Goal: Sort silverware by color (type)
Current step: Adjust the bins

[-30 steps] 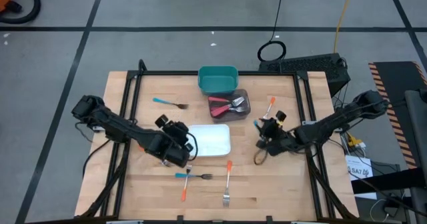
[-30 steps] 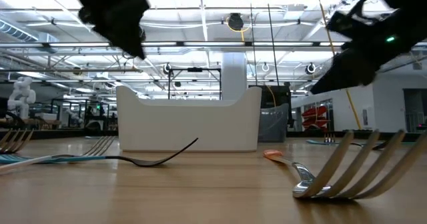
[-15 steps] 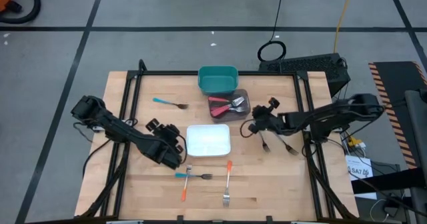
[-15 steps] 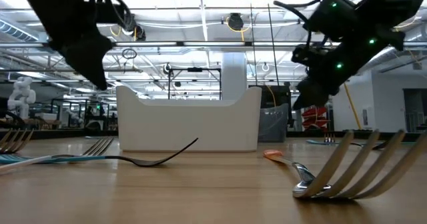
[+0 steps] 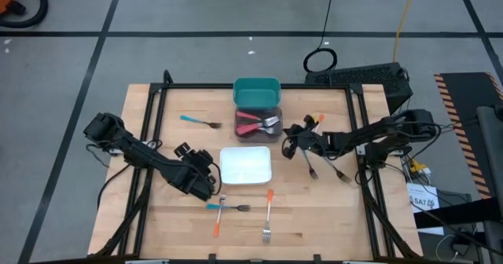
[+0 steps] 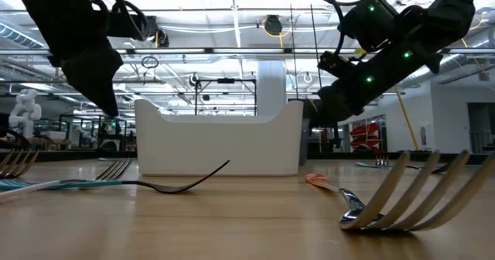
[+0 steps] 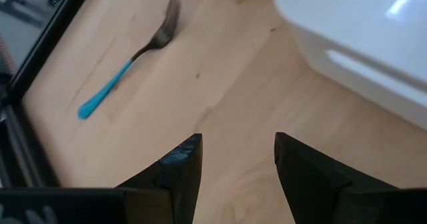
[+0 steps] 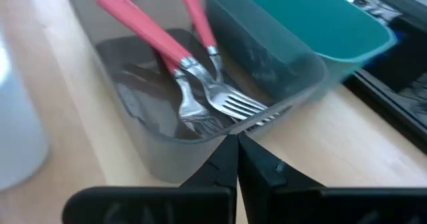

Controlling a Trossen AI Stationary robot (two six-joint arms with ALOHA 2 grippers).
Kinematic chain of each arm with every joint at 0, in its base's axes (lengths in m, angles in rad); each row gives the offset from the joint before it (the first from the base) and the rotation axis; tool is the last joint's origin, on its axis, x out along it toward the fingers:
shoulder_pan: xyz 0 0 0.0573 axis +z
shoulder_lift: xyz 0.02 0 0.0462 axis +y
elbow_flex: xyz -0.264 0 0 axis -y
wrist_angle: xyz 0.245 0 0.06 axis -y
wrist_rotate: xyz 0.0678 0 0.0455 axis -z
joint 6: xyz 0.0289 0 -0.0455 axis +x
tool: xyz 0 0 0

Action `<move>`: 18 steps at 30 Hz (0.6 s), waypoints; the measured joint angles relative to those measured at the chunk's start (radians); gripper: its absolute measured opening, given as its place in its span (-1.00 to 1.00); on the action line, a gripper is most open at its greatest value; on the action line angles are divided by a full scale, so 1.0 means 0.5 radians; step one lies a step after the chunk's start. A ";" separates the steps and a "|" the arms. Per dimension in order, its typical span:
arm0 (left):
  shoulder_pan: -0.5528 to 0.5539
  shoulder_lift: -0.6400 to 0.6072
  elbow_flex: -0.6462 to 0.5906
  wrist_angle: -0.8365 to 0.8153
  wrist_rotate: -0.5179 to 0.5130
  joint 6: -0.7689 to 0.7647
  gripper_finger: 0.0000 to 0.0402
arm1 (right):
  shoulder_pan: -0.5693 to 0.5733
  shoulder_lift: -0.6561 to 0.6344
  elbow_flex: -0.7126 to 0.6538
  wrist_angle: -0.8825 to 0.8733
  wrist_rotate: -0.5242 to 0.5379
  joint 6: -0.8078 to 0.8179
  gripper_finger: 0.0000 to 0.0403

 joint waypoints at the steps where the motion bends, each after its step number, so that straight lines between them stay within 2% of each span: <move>1: 0.000 0.000 0.000 0.035 0.000 0.045 -0.07 | -0.004 0.020 0.000 0.049 -0.019 -0.012 -0.99; 6: 0.000 0.000 0.000 0.166 0.001 0.203 -0.07 | -0.005 0.073 0.000 0.172 -0.014 -0.054 -1.00; 11: -0.002 0.000 0.000 0.168 0.001 0.214 -0.07 | 0.003 0.033 0.001 0.161 -0.013 -0.057 -1.00; 18: -0.011 0.000 0.000 0.227 -0.012 0.290 -0.07 | 0.111 -0.194 0.001 -0.077 -0.010 -0.046 -1.00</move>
